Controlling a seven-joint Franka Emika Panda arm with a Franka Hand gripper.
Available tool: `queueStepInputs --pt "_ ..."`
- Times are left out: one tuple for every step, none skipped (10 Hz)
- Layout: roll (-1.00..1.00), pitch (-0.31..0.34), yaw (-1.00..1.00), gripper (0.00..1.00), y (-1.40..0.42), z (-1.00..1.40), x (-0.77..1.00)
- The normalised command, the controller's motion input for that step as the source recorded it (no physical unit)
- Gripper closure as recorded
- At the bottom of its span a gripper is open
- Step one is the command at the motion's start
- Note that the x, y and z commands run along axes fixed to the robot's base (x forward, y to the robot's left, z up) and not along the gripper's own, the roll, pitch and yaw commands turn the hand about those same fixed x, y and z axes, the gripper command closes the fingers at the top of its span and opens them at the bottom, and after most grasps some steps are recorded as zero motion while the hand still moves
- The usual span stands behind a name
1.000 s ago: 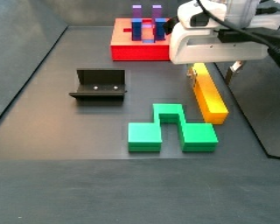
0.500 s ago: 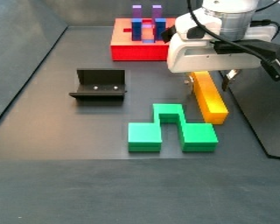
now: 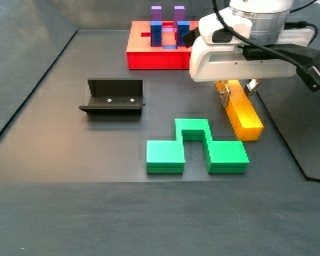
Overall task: Pick up the yellow object. Move up. Move to above the board. Insert the yellow object.
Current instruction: Pick up the yellow object, then move up.
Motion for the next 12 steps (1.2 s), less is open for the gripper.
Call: queueStepInputs --pt "0.00 0.000 0.00 1.00 0.00 0.00 0.00" --pt "0.00 0.000 0.00 1.00 0.00 0.00 0.00" --pt "0.00 0.000 0.00 1.00 0.00 0.00 0.00" --pt "0.00 0.000 0.00 1.00 0.00 0.00 0.00" --pt "0.00 0.000 0.00 1.00 0.00 0.00 0.00" --pt "0.00 0.000 0.00 1.00 0.00 0.00 0.00" --pt "0.00 0.000 0.00 1.00 0.00 0.00 0.00" --pt "0.00 0.000 0.00 1.00 0.00 0.00 0.00" --pt "0.00 0.000 0.00 1.00 0.00 0.00 0.00" --pt "0.00 0.000 0.00 1.00 0.00 0.00 0.00" --pt "0.00 0.000 0.00 1.00 0.00 0.00 0.00" --pt "0.00 0.000 0.00 1.00 0.00 0.83 0.00"
